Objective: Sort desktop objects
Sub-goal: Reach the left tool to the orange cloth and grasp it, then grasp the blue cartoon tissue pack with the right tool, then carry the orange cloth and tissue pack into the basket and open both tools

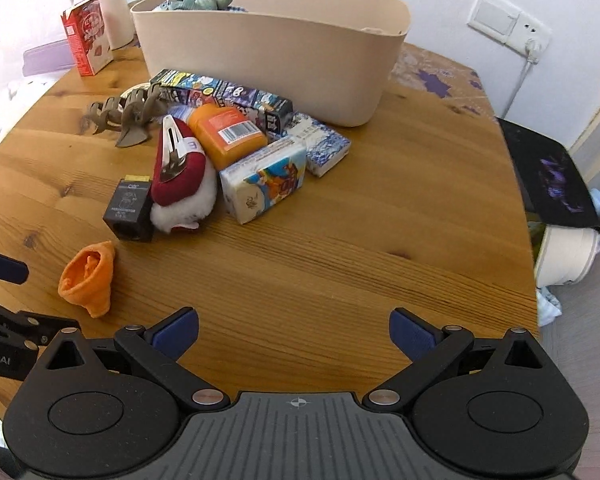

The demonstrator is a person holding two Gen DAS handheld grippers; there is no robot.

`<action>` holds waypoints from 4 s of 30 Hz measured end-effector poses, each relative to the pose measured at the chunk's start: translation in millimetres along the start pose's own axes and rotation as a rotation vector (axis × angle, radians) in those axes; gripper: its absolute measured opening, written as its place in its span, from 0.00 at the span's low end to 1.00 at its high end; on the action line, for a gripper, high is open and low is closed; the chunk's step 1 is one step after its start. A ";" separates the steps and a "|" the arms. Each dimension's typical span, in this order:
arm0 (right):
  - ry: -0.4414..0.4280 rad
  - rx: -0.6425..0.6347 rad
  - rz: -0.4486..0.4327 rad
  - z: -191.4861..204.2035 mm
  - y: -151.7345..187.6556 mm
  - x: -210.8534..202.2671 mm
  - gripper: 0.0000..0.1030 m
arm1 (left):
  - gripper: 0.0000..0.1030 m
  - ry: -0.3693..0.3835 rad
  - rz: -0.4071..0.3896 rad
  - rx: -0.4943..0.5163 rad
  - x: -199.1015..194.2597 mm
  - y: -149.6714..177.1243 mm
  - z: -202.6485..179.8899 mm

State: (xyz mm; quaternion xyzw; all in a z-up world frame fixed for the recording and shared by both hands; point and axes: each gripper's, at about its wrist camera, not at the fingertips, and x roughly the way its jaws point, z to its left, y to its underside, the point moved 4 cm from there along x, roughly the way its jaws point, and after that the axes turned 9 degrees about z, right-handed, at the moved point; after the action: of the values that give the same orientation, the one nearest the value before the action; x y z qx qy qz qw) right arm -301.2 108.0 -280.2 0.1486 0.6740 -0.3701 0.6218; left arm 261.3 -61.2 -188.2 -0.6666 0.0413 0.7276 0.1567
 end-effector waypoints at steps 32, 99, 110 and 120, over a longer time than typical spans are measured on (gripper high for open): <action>-0.054 -0.330 -0.106 2.4 -89.4 56.4 0.91 | 0.23 -0.087 -0.053 -0.004 6.9 -49.2 19.3; 0.093 -0.147 -0.374 -79.9 -142.1 -58.7 0.58 | 0.08 -0.004 -0.578 0.195 -140.5 -176.0 -19.8; 0.063 -0.231 -0.422 -75.5 -205.3 -46.6 0.58 | 0.08 -0.038 -0.605 0.247 -132.5 -240.0 -47.3; 0.022 -0.270 -0.365 -68.5 -239.2 -11.0 0.58 | 0.09 -0.054 -0.565 0.295 -103.4 -283.7 -60.6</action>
State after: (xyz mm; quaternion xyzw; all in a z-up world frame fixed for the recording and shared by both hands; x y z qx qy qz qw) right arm -507.1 -5.4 -197.9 -0.0563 0.7398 -0.3812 0.5516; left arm 406.0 173.4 -50.9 -0.6020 -0.0447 0.6589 0.4487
